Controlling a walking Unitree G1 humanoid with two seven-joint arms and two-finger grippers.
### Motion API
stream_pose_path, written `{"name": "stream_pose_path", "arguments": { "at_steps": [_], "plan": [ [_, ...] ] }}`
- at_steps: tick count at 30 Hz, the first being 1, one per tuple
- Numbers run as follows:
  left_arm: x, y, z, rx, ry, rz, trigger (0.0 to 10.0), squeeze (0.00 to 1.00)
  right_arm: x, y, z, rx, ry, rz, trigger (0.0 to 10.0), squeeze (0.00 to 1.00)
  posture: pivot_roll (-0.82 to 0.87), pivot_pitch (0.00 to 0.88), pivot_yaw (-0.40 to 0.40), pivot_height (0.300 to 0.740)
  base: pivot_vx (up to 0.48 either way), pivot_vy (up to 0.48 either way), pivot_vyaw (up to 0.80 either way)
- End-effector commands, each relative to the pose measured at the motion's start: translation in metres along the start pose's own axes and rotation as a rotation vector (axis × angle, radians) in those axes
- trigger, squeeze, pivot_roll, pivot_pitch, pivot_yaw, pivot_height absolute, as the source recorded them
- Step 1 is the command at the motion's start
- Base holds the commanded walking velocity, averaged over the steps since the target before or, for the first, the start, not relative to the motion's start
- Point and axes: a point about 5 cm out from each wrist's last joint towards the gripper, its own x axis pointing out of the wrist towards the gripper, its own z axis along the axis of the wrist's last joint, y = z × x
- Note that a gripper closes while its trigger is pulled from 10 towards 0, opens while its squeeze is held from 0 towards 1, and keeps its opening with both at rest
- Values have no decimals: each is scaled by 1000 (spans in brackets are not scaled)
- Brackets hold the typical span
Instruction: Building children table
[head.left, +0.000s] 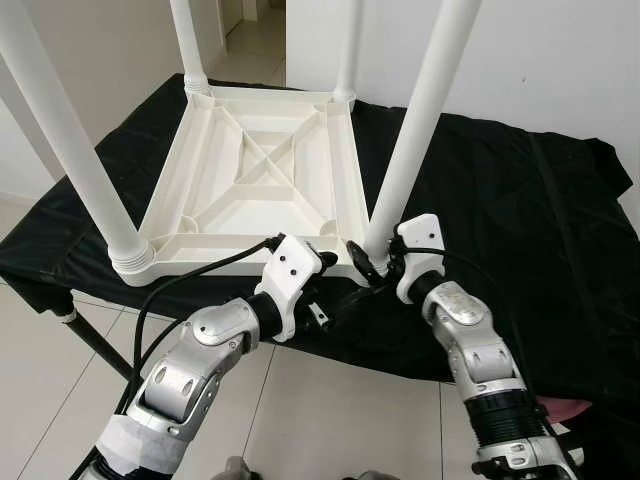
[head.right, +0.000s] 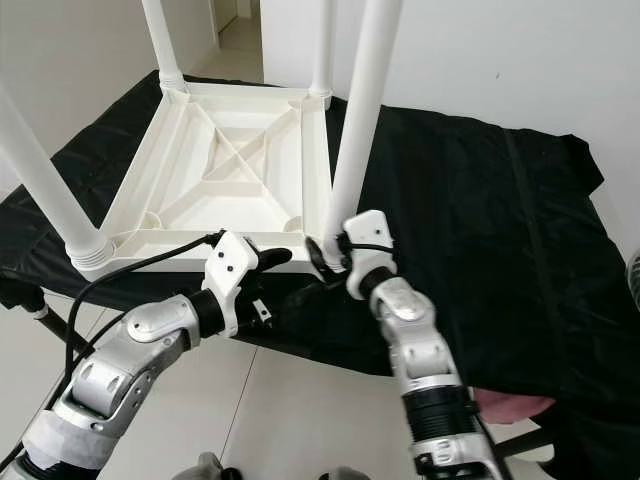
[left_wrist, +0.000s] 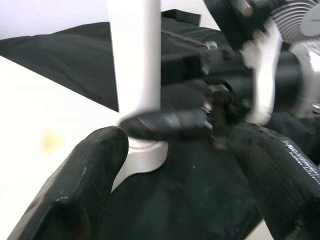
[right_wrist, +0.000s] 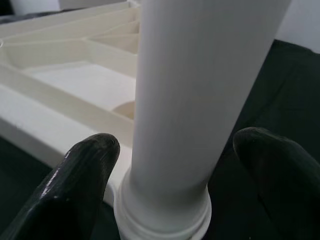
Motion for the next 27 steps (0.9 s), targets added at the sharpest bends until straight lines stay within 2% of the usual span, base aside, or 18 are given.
{"name": "stream_pose_path", "arguments": {
  "at_steps": [1, 6, 8, 12, 18, 19, 20, 27],
  "plan": [
    [1, -3, 0, 2, 1, -36, 10000, 0, 3, 3, -1, 7, -9, 61, 10000, 0, -89, 27, -6, 740, 0, 0, 0],
    [2, -3, -1, 6, 4, -50, 10000, 0, 10, -6, -3, -33, 2, 161, 10000, 0, -91, 17, 0, 740, 0, 0, 0],
    [2, -3, -1, 6, 4, -50, 10000, 0, 10, -6, -3, -33, 2, 161, 10000, 0, -91, 17, 0, 740, 0, 0, 0],
    [2, -4, 0, 9, 4, -56, 10000, 0, 23, -9, -1, -47, 11, 252, 10000, 0, -84, 9, -1, 740, 0, 0, 0],
    [2, -3, 1, 13, 2, -53, 10000, 0, 33, -10, -3, -80, 43, 298, 10000, 0, -79, 10, -3, 740, 0, 0, 0],
    [3, -3, 1, 14, 1, -51, 10000, 0, 35, -11, -5, -94, 54, 310, 8235, 0, -75, 13, -1, 740, 0, 0, 0],
    [2, -2, 1, 14, 0, -48, 10000, 0, 35, -11, -8, -92, 70, 324, 0, 0, -75, 13, -1, 740, 0, 0, 0],
    [2, -2, 2, 13, 1, -41, 10000, 0, 35, -14, -14, -107, 95, 354, 0, 0, -67, 21, -1, 740, 0, 0, 0]
  ]
}}
